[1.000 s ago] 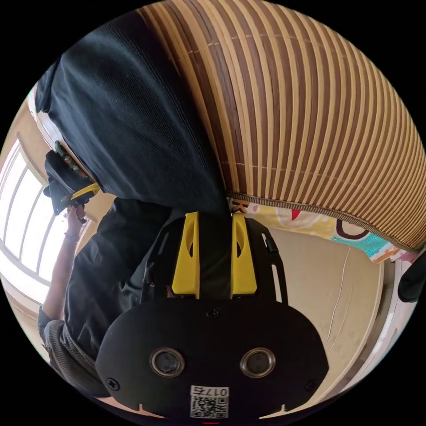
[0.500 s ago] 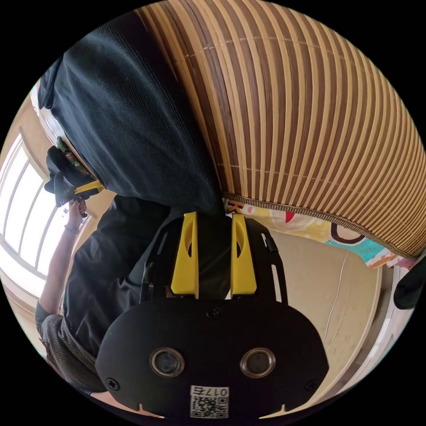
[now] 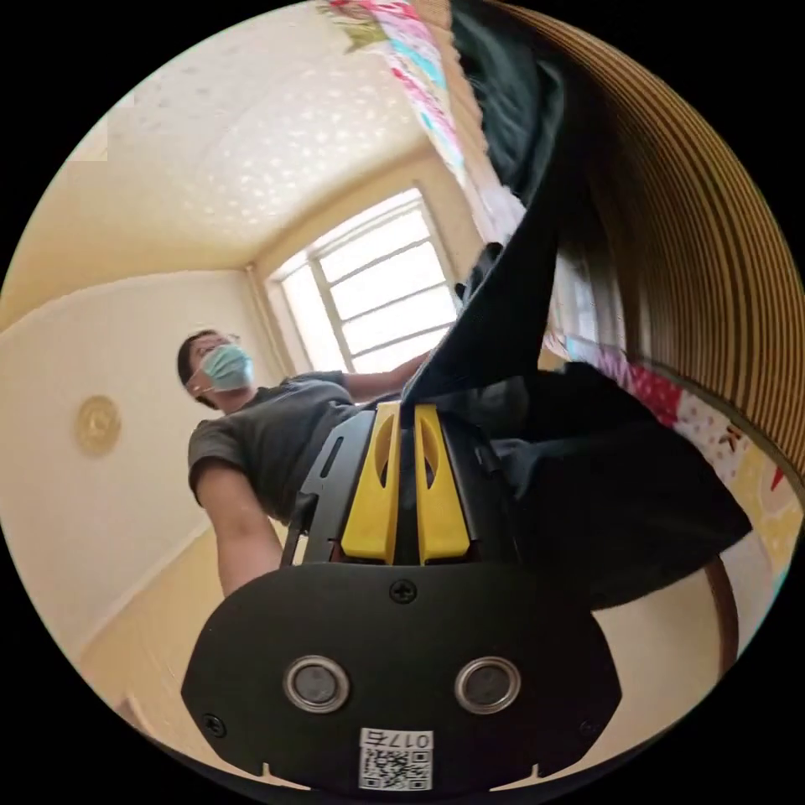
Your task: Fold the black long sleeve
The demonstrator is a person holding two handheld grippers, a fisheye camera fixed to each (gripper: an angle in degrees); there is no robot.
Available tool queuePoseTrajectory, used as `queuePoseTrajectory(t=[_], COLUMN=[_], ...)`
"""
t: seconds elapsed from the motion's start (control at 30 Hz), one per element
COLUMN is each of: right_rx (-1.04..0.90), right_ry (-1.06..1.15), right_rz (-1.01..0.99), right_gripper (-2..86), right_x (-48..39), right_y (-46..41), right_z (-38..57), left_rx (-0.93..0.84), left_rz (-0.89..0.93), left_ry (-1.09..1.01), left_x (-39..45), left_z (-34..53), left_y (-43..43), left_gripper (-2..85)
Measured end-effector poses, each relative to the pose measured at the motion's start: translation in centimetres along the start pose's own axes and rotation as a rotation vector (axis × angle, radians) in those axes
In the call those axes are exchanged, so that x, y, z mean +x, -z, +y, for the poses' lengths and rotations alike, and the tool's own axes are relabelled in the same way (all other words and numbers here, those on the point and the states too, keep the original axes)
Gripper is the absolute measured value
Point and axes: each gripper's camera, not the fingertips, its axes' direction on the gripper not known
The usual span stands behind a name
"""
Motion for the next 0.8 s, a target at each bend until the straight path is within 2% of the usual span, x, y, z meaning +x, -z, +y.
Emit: queuePoseTrajectory(t=[0.03,0.13,0.23,0.3,0.4,0.53,0.67,0.8], right_rx=[0.035,0.149,0.122,0.226,0.420,0.696,0.899,1.039], right_ry=[0.053,0.279,0.417,0.473,0.426,0.213,0.023,-0.047], right_rz=[-0.024,-0.151,-0.247,-0.246,-0.184,-0.054,0.044,0.050], right_gripper=[2.7,2.5,2.3,2.1,1.8,1.5,1.6,1.3], right_x=[-1.0,-4.2,-5.6,-5.4,-3.8,-1.0,1.6,2.9], right_y=[0.5,1.7,-0.2,-0.2,1.8,4.9,6.9,7.2], right_z=[0.5,2.6,2.6,1.8,-0.2,-4.2,-10.6,-16.8], left_rx=[0.081,0.268,0.329,0.483,0.757,1.118,1.281,1.371], left_rz=[0.167,0.418,0.521,0.538,0.490,0.362,0.384,0.360], left_ry=[-0.118,-0.380,-0.550,-0.597,-0.568,-0.306,-0.163,-0.089], left_x=[2.2,6.4,8.8,8.6,6.3,1.4,-1.8,-3.1], left_z=[1.3,3.1,1.7,0.7,-1.3,-6.7,-15.8,-26.3], left_y=[1.2,3.0,2.7,4.2,7.5,12.6,16.2,21.0], left_gripper=[1.4,1.3,1.3,1.5,2.1,2.4,2.8,3.2])
